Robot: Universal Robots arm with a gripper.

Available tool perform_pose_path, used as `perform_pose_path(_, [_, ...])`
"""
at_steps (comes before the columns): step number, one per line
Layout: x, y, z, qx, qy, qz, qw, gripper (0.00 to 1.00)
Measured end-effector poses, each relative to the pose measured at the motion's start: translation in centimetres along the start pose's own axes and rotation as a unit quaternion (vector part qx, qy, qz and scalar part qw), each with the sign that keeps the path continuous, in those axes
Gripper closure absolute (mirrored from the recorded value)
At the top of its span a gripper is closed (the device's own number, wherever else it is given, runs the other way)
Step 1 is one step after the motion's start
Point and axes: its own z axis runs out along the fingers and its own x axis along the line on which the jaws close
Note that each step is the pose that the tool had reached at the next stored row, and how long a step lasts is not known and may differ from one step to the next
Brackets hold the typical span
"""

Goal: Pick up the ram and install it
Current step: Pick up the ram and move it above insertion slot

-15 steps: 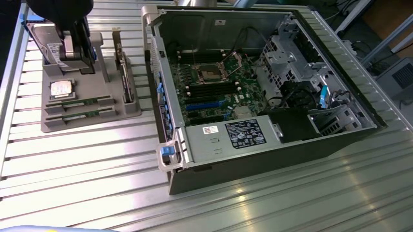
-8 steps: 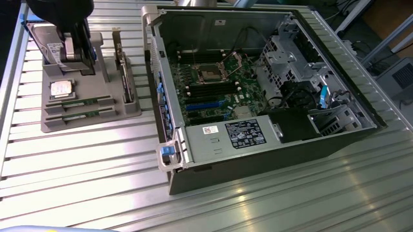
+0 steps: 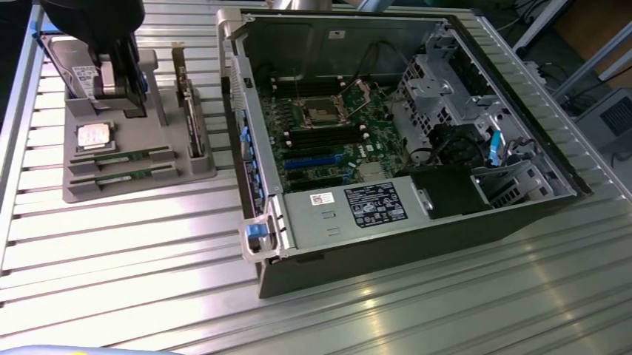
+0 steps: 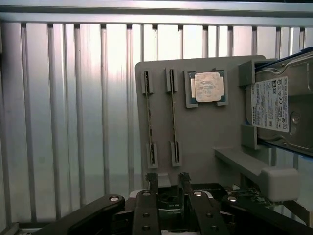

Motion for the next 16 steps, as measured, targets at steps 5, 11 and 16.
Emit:
perform_pose_path(5, [0.03, 0.0, 0.24, 0.0, 0.0, 0.0, 1.0, 0.7])
perform_pose_path(11, [0.1, 0.01, 0.49, 0.0, 0.0, 0.0, 1.0, 0.7])
perform_pose_path(16, [0.16, 0.01, 0.75, 0.0, 0.0, 0.0, 1.0, 0.7])
